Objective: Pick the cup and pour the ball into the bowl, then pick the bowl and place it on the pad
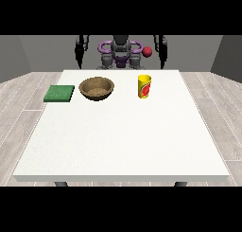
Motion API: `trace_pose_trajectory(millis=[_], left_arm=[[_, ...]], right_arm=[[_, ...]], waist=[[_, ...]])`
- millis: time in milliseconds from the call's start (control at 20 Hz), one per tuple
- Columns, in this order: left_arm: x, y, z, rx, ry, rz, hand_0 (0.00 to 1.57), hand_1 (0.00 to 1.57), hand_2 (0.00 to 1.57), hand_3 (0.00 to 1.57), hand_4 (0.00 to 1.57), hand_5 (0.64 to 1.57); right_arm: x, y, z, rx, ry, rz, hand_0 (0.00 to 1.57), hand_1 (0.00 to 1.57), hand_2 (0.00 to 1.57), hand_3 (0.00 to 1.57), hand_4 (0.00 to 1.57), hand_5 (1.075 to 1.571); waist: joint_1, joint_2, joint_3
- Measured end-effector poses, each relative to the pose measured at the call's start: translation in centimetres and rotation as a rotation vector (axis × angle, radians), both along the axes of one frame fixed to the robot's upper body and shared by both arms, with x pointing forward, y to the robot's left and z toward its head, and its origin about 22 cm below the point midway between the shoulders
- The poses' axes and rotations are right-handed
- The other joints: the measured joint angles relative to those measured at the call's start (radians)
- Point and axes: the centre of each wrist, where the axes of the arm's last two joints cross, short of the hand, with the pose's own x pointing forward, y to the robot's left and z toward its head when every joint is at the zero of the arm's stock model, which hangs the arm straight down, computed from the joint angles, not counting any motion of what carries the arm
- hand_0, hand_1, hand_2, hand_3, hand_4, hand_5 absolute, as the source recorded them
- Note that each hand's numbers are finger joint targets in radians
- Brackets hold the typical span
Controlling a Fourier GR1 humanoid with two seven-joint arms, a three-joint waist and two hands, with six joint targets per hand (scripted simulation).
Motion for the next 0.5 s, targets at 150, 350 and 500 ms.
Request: trace_pose_trajectory(millis=[150, 350, 500], left_arm=[[0.1, 0.2, 1.1, 0.01, -0.016, -0.003, 0.0, 0.0, 0.0, 0.0, 0.0, 1.524], [-0.4, -0.1, 1.8, -0.039, -0.032, -0.01, 0.0, 0.0, 0.0, 0.0, 0.0, 1.531], [-1.9, -2.9, 1.8, -0.182, -0.044, -0.049, 0.0, 0.0, 0.0, 0.0, 0.0, 1.525]], right_arm=[[0.1, -0.4, 1.0, -0.013, -0.013, -0.002, 0.0, 0.0, 0.0, 0.0, 0.0, 1.568], [-0.4, -1.2, 1.5, 0.007, -0.018, -0.025, 0.0, 0.0, 0.0, 0.0, 0.0, 1.57], [-0.8, -2.4, 1.3, 0.061, -0.032, -0.081, 0.0, 0.0, 0.0, 0.0, 0.0, 1.567]], waist=[[0.0, -0.094, 0.0053], [0.003, -0.212, 0.0097], [0.033, -0.274, 0.0119]])
